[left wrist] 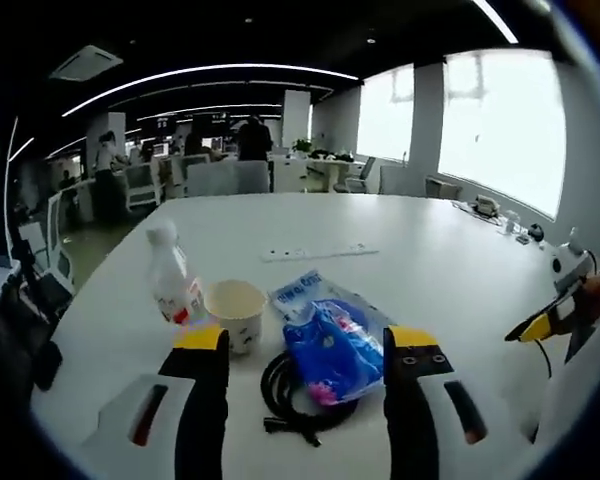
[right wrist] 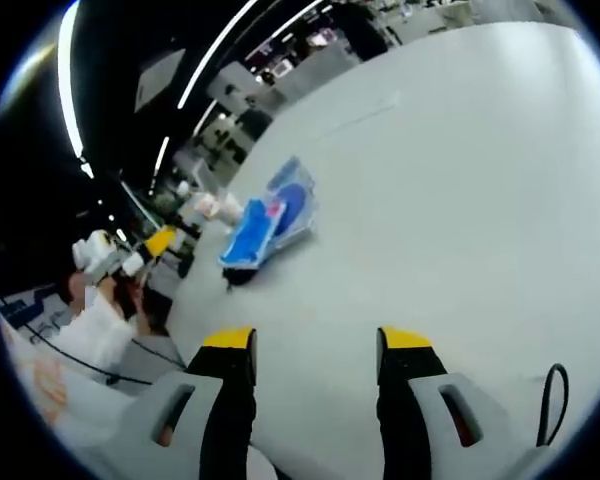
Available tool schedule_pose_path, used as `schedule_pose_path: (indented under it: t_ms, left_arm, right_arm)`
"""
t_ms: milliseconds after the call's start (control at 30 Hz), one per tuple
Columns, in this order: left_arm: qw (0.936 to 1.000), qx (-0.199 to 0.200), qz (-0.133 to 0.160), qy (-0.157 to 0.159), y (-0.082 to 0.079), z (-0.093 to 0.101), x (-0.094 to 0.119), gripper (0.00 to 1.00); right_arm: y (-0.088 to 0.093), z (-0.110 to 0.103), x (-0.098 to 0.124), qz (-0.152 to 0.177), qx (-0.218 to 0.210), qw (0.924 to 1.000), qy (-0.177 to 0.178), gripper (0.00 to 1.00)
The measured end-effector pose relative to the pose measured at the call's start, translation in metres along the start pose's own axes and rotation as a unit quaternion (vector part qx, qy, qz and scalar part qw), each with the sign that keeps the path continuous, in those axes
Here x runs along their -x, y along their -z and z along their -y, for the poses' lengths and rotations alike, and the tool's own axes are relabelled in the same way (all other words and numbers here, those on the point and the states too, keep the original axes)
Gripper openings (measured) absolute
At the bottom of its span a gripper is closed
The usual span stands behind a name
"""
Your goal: Arrange the tabletop items into an orderly group along one side of the table until the central work area is clear of visible clutter.
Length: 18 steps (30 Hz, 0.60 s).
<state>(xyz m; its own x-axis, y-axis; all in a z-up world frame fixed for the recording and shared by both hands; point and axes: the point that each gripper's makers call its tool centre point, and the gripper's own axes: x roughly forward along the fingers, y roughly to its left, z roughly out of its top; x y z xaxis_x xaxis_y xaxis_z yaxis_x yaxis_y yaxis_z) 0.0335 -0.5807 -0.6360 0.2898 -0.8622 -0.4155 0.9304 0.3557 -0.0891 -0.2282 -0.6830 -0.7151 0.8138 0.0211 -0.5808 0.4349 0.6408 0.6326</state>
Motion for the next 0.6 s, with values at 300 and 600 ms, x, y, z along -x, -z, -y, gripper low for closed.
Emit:
schedule_pose_path:
  t_ms: [300,600]
  left_arm:
    - [0.9995,0.024,-0.020,-0.004,0.021,0.013,0.002,0.62]
    - [0.9994,0.023,-0.026,0.010,0.023,0.027,-0.004,0.61]
  right_arm:
    - [-0.006,0.001,0.005,0.009,-0.006,0.9999,0.002,0.46]
    - [-0.002,0.006,0.011,0.009,-0.020,0.9997,0.010,0.46]
